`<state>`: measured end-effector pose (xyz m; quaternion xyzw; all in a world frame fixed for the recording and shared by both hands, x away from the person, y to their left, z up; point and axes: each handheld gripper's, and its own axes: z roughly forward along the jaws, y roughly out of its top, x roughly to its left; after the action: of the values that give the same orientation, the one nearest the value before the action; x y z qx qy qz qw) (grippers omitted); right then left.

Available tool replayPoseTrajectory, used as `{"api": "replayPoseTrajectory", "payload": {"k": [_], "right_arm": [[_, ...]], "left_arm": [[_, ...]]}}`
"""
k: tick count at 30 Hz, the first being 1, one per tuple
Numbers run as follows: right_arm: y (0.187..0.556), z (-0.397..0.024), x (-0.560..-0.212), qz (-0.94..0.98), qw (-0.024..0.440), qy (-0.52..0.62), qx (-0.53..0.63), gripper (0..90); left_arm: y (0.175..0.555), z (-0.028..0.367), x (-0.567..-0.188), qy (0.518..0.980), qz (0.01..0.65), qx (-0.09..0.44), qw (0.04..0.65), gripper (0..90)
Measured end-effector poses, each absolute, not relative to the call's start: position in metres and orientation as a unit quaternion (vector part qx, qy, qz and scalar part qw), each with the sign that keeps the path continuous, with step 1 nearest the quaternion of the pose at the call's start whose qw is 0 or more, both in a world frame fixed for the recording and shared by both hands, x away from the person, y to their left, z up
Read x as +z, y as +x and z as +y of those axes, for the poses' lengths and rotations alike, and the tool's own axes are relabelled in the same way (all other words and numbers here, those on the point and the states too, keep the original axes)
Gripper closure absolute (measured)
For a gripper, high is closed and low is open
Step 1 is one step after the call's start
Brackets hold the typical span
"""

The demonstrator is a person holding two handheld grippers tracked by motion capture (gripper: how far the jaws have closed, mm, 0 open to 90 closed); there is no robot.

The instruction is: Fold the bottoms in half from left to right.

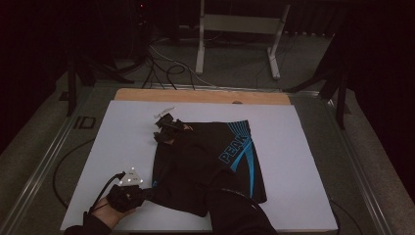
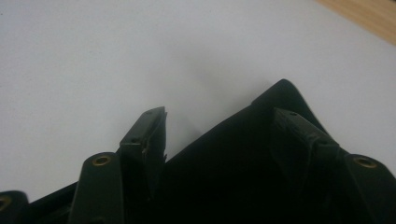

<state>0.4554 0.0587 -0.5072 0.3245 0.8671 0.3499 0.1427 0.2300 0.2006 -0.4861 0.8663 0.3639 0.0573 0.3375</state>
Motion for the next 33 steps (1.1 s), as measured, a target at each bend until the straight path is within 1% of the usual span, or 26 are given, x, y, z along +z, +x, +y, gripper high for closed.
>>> {"api": "replayPoseTrajectory", "payload": {"k": [3, 6, 12, 17, 18, 21, 22, 23, 24, 25, 27, 28, 30, 33], "right_arm": [[0.458, 0.061, -0.511, 0.871, 0.147, 0.325, 0.339, 38.5], [0.460, 0.062, -0.514, 0.866, 0.148, 0.341, 0.335, 42.8], [0.463, 0.064, -0.518, 0.872, 0.142, 0.336, 0.326, 49.6], [0.461, 0.067, -0.520, 0.878, 0.146, 0.326, 0.319, 52.0], [0.461, 0.067, -0.520, 0.877, 0.145, 0.330, 0.318, 56.4], [0.462, 0.067, -0.518, 0.876, 0.149, 0.338, 0.312, 64.1], [0.462, 0.067, -0.518, 0.876, 0.149, 0.338, 0.312, 64.1], [0.462, 0.066, -0.518, 0.875, 0.150, 0.340, 0.309, 67.4], [0.464, 0.065, -0.517, 0.875, 0.149, 0.345, 0.304, 74.1], [0.465, 0.064, -0.517, 0.875, 0.154, 0.343, 0.304, 77.6], [0.466, 0.063, -0.516, 0.875, 0.149, 0.345, 0.306, 83.6], [0.466, 0.063, -0.516, 0.875, 0.149, 0.345, 0.306, 83.6], [0.466, 0.061, -0.515, 0.876, 0.142, 0.344, 0.307, 87.3], [0.466, 0.059, -0.514, 0.880, 0.145, 0.333, 0.307, 88.6]], "left_arm": [[0.230, 0.200, -0.486, 0.865, 0.365, 0.056, 0.339, 85.6], [0.230, 0.201, -0.486, 0.866, 0.364, 0.055, 0.339, 85.6], [0.231, 0.201, -0.486, 0.866, 0.363, 0.054, 0.341, 85.6], [0.231, 0.201, -0.486, 0.866, 0.362, 0.054, 0.341, 85.6], [0.231, 0.201, -0.486, 0.866, 0.362, 0.054, 0.340, 85.6], [0.231, 0.200, -0.486, 0.866, 0.362, 0.053, 0.341, 85.6], [0.231, 0.200, -0.486, 0.866, 0.362, 0.053, 0.341, 85.6], [0.231, 0.200, -0.486, 0.866, 0.362, 0.053, 0.341, 85.6], [0.231, 0.200, -0.486, 0.866, 0.362, 0.053, 0.341, 85.7], [0.231, 0.201, -0.486, 0.865, 0.363, 0.053, 0.341, 85.7], [0.231, 0.201, -0.486, 0.865, 0.363, 0.052, 0.342, 85.6], [0.231, 0.201, -0.486, 0.865, 0.363, 0.052, 0.342, 85.6], [0.231, 0.200, -0.486, 0.863, 0.365, 0.051, 0.345, 85.7], [0.230, 0.200, -0.484, 0.864, 0.362, 0.051, 0.346, 85.7]]}}
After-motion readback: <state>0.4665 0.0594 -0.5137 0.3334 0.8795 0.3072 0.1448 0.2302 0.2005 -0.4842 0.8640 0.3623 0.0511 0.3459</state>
